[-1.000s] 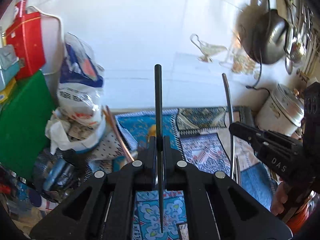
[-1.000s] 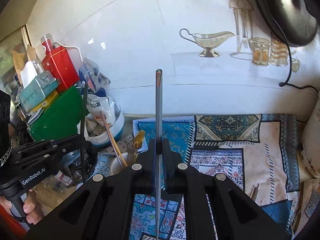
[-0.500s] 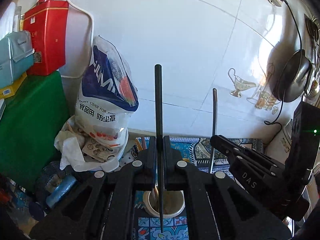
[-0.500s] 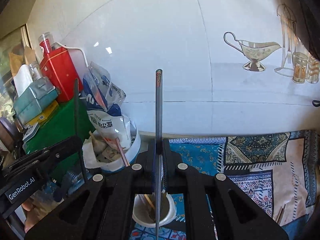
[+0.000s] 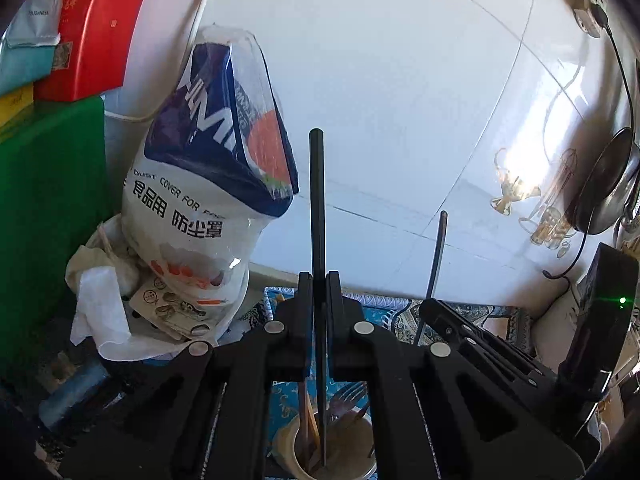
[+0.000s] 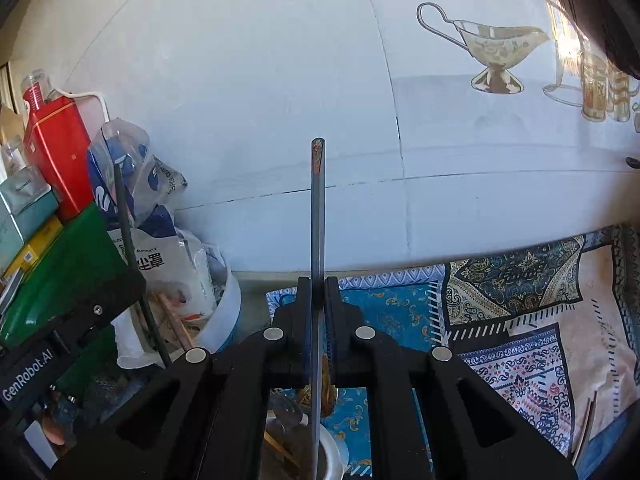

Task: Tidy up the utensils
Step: 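Lower both chopsticks into the white cup and open both grippers, then move both tools back over the utensil pile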

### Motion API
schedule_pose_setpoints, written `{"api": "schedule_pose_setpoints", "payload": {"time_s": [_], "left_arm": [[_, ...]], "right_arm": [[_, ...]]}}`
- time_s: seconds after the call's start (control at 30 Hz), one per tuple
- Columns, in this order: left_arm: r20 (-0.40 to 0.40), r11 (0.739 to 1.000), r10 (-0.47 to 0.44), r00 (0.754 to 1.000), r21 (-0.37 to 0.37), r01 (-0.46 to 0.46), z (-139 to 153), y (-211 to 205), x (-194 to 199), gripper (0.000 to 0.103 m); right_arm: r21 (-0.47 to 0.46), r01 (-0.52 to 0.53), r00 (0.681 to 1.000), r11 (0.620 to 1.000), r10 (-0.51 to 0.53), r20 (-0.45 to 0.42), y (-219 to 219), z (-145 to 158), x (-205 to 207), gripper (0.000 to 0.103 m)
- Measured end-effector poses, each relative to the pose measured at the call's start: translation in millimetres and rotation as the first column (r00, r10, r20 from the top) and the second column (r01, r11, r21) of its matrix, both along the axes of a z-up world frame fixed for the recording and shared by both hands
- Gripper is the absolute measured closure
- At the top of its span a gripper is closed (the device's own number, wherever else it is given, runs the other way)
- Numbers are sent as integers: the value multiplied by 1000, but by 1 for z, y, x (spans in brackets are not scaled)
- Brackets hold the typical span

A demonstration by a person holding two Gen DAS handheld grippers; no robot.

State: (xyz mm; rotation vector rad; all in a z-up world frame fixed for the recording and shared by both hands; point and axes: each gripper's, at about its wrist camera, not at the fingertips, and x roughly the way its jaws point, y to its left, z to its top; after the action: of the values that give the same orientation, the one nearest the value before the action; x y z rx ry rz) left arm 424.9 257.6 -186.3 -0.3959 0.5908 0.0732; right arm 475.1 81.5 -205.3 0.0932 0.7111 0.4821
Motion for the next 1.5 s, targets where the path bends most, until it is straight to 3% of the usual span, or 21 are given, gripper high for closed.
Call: {"api": "schedule_pose_setpoints", "payload": {"time_s": [0.4, 0.63, 0.8, 0.93, 1.17, 1.5], "left_arm": [[-118, 997, -49, 992, 51, 56, -29, -17, -16, 99], [-200, 992, -46, 979, 107, 68, -27, -31, -25, 99], [-196, 988, -41, 980, 141, 69, -13, -42, -39, 99], [-177, 981, -52, 983, 176, 84, 6, -59, -51, 98], [-156, 971, -99, 983, 202, 130, 31, -100, -61, 80], [-174, 941, -234, 956, 205, 268, 32, -188, -48, 71]], "right_arm": [[-111, -143, 987, 983, 135, -83, -2, -12, -29, 97], [-161, -239, 967, 958, 220, -126, -6, -4, -48, 97], [-152, -266, 960, 952, 248, -130, -19, 11, -59, 97], [-156, -260, 963, 953, 243, -118, -36, 21, -64, 94], [-157, -212, 975, 964, 200, -92, -82, 37, -69, 83], [-187, -69, 994, 980, 53, -92, -178, 39, -67, 80]]}}
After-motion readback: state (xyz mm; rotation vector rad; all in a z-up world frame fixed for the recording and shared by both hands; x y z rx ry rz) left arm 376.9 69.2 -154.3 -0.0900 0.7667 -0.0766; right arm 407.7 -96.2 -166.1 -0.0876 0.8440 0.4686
